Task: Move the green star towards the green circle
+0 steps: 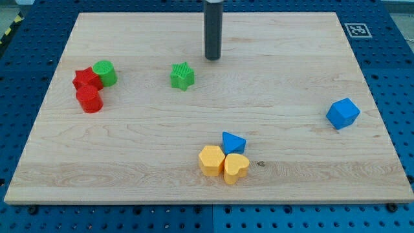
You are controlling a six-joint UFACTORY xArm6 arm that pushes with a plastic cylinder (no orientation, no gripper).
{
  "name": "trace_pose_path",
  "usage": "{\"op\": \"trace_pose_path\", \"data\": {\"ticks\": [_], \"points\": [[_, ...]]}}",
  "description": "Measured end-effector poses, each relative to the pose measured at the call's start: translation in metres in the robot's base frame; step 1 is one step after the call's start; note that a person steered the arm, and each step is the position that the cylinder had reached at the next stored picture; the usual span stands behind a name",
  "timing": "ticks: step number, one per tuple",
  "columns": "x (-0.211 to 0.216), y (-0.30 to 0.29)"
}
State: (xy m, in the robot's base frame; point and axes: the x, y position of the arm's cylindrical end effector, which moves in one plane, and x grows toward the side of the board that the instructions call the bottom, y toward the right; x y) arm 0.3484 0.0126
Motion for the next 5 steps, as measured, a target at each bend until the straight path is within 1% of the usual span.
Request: {"op": "trace_pose_path", "data": {"ticks": [1, 2, 3, 5], "points": [[0.033, -0.006], [0.049, -0.039], [0.053, -0.078], [0.057, -0.122]]}}
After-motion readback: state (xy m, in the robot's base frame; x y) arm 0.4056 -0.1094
